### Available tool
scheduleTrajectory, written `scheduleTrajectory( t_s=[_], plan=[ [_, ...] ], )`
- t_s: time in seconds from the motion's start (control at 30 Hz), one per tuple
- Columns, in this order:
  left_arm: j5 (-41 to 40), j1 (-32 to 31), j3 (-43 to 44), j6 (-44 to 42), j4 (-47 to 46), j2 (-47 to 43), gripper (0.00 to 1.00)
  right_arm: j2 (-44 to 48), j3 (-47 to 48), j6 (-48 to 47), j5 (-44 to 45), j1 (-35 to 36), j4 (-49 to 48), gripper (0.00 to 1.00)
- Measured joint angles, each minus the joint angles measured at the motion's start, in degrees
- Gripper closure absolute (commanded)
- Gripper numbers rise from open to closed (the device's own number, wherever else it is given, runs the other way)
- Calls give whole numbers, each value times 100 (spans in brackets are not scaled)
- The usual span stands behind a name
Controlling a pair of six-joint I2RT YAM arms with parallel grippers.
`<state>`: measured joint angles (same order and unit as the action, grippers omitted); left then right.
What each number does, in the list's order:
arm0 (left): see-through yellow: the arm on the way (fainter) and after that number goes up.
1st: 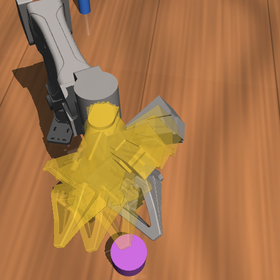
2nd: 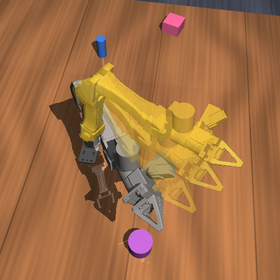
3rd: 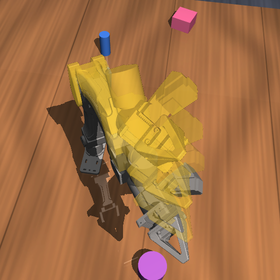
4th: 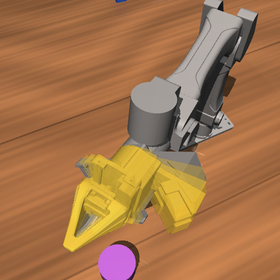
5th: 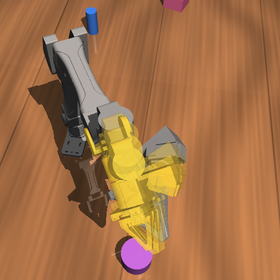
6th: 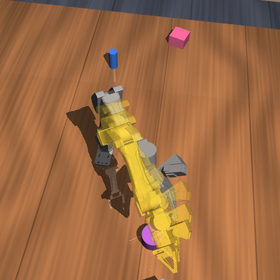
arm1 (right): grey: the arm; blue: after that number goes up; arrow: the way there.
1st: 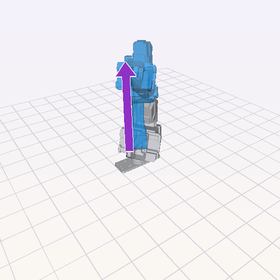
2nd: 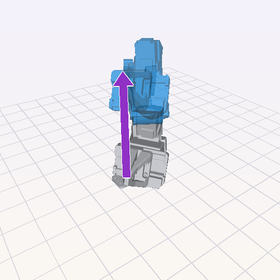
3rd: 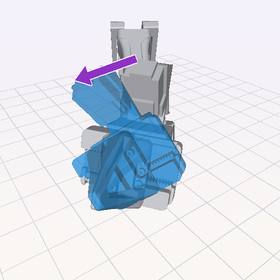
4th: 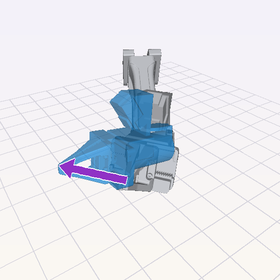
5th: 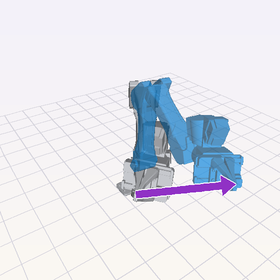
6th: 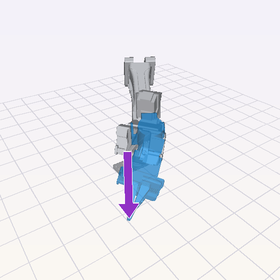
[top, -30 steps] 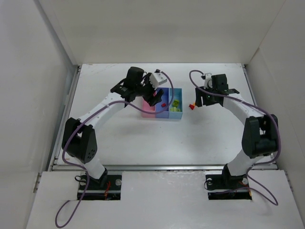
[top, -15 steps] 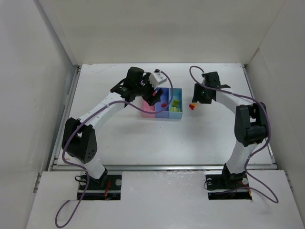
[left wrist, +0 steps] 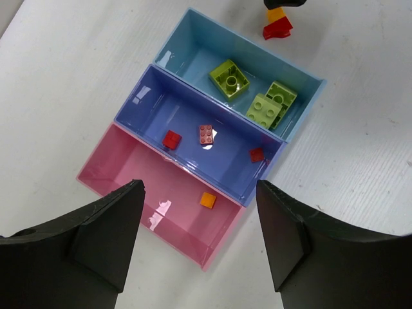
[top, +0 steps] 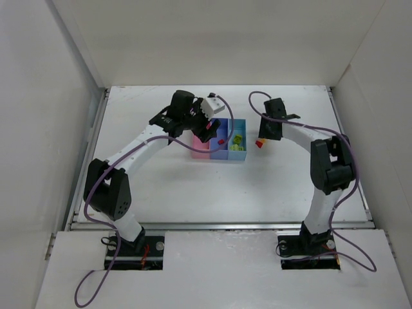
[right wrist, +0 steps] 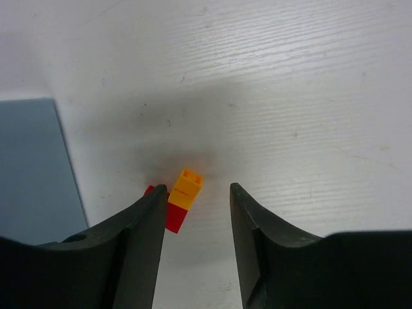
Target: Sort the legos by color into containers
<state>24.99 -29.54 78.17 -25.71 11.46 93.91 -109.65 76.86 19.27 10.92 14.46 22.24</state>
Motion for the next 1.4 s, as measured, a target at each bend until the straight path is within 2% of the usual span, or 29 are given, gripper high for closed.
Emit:
scheduleTrajectory(
  t_s=[0.23, 0.3, 0.37, 0.53, 0.97, 1.4],
  plan=[
    [2, 0, -2, 9, 0, 0, 33, 216, -15, 94, 461, 203, -17, 50],
    [0, 2, -2, 13, 0, 0, 33, 216, -26, 212, 479, 219, 2, 45],
    [2, 2, -4, 31, 0, 0, 33, 216, -46, 439, 555, 216, -13, 41],
    [0, 0, -7, 50, 0, 0, 33, 186, -85, 1121, 693, 212, 46, 41],
    [0, 0, -70, 61, 7, 0, 33, -151, -70, 1768, 713, 212, 131, 56],
    [4, 0, -72, 70, 4, 0, 33, -345, 177, 1757, 601, 164, 177, 56]
  ],
)
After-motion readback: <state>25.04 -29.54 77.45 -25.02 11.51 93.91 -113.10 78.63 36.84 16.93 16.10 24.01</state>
